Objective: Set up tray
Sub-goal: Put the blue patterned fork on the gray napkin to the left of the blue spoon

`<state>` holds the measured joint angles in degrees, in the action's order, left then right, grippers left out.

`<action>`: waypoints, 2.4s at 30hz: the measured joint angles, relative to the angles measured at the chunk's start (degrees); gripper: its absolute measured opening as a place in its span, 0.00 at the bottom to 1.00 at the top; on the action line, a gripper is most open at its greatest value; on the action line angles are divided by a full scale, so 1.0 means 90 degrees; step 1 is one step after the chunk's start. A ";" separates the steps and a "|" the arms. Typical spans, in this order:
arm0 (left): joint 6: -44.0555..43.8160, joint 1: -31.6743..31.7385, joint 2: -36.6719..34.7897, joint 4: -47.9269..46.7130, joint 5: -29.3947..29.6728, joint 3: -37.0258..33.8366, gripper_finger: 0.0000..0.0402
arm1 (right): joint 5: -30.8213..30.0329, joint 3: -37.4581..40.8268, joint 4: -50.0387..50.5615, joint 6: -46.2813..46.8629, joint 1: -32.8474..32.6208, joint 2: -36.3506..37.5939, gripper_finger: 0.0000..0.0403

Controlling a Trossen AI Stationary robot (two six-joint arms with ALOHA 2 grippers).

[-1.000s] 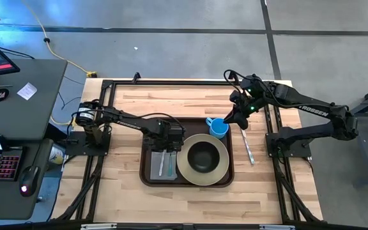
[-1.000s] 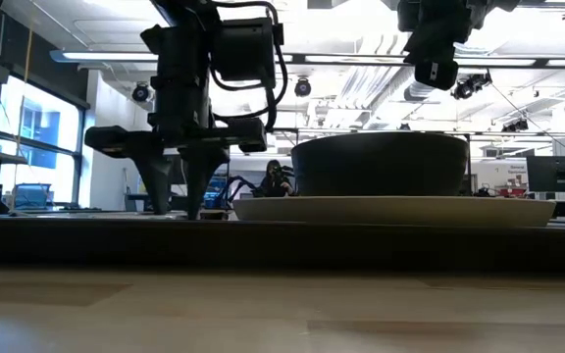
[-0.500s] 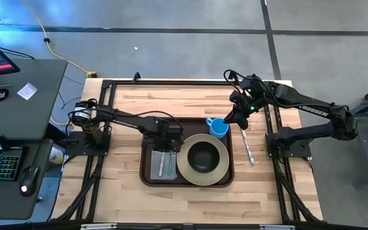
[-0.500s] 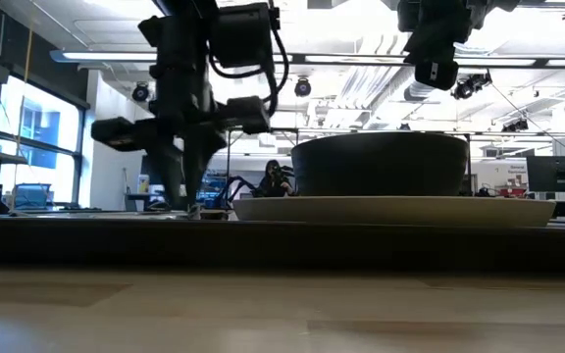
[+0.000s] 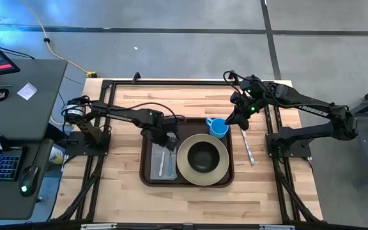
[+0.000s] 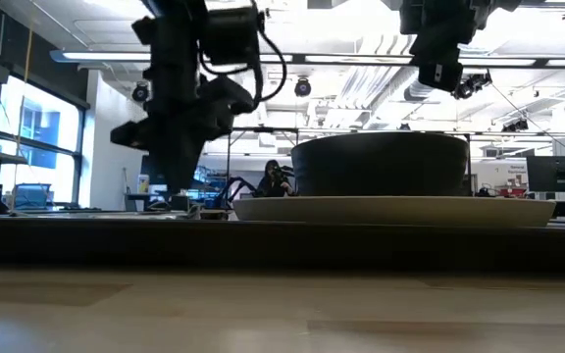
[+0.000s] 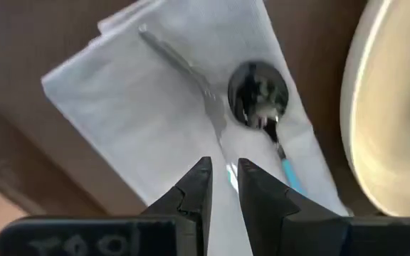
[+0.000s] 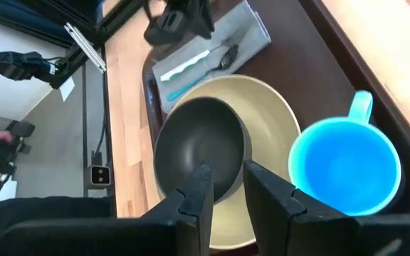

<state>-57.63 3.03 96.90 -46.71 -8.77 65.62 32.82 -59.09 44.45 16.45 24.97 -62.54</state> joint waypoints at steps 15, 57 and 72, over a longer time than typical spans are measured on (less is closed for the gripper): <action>0.0030 0.0138 0.0000 0.0994 0.0031 -0.0401 0.25 | -0.0316 0.0000 0.0105 0.0002 0.0000 0.0000 0.18; 0.0234 0.0580 -0.0241 0.0131 0.0853 -0.0393 0.25 | -0.0942 -0.0002 -0.0437 0.0596 0.0000 0.0000 0.18; -0.0150 0.0580 0.0313 0.0633 0.0812 -0.0388 0.25 | -0.1156 -0.0010 -0.0519 0.0472 0.0000 0.0000 0.18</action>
<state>-58.98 8.25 99.72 -41.02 -1.46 62.13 22.41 -59.18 39.78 20.69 24.97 -62.54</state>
